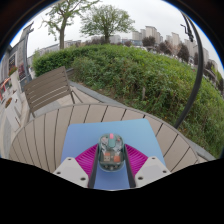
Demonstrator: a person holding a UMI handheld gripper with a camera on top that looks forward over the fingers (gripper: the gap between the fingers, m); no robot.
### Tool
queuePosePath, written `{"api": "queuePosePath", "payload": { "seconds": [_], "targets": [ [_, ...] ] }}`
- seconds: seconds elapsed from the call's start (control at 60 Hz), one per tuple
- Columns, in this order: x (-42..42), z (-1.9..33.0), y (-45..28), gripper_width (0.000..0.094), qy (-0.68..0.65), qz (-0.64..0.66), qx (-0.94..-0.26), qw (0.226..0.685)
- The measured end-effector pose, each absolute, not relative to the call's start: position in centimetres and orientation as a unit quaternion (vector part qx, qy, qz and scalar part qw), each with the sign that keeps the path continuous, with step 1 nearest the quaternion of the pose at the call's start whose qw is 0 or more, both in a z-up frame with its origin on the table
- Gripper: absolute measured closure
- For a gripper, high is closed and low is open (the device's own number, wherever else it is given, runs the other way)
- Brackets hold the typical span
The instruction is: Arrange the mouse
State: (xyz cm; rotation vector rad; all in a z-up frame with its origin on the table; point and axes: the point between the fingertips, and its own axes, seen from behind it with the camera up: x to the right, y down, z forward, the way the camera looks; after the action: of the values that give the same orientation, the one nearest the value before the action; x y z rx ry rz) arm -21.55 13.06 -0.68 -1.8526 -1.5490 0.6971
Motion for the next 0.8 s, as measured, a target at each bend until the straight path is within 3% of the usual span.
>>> {"api": "queuePosePath", "payload": {
  "seconds": [0.05, 0.133, 0.167, 0.483, 0.633, 0.8],
  "targets": [
    [-21.2, -1.4, 12.8, 0.0393, -0.589, 0.268, -0.704, 0.293],
    [-19.6, -0.2, 14.0, 0.0065, -0.581, 0.262, -0.711, 0.298],
    [-18.8, 0.7, 14.5, 0.0106, -0.577, 0.261, -0.713, 0.301],
    [1.7, 14.6, 11.5, 0.0089, -0.568, 0.248, -0.728, 0.292],
    [11.7, 17.5, 9.0, 0.0085, -0.552, 0.223, -0.75, 0.289],
    [16.4, 19.2, 6.4, 0.0086, -0.535, 0.222, -0.753, 0.312]
  ]
}}
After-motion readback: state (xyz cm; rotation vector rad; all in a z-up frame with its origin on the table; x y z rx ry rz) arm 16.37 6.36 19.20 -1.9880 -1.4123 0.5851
